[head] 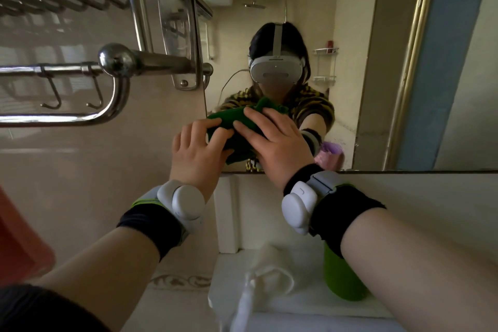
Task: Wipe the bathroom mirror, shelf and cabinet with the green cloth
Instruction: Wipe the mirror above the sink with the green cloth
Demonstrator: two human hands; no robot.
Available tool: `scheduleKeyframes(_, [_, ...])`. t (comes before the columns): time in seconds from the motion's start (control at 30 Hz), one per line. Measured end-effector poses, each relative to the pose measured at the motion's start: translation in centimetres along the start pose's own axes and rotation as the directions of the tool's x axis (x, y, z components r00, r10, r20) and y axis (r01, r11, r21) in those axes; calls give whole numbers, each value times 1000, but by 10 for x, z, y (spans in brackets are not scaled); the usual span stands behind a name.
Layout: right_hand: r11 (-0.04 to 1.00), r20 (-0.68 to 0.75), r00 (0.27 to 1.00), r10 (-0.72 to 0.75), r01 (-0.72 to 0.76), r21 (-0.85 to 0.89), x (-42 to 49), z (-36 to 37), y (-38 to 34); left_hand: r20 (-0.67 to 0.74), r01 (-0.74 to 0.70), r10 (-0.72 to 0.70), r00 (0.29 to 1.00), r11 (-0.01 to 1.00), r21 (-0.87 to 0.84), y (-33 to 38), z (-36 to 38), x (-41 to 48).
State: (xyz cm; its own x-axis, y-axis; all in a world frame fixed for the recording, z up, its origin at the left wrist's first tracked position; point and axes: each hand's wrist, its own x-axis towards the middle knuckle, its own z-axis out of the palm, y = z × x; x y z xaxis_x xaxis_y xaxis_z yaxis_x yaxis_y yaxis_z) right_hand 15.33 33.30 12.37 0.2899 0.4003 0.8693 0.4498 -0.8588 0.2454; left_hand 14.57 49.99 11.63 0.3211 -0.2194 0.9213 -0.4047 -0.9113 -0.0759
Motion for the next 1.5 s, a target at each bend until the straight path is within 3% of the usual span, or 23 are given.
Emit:
scheduleKeyframes(0.33, [997,76,995,-72,75,-31,-19,-5,8,47,38,-37,998,999,-14,16,11,-22])
scheduleKeyframes(0.57, [994,143,987,-79,89,-67,-30,-20,21,72,-20,21,997,1000,-22,33,13,-19])
scheduleKeyframes(0.77, [995,137,988,-75,84,-58,-22,-40,43,39,-60,60,997,998,-10,52,10,4])
scheduleKeyframes(1.0, [997,36,998,-60,62,-56,-23,-47,60,-24,-38,38,999,999,-25,71,19,15])
scheduleKeyframes(1.5, [997,15,998,-65,66,-44,-69,-44,73,24,-64,65,998,997,-49,94,37,-10])
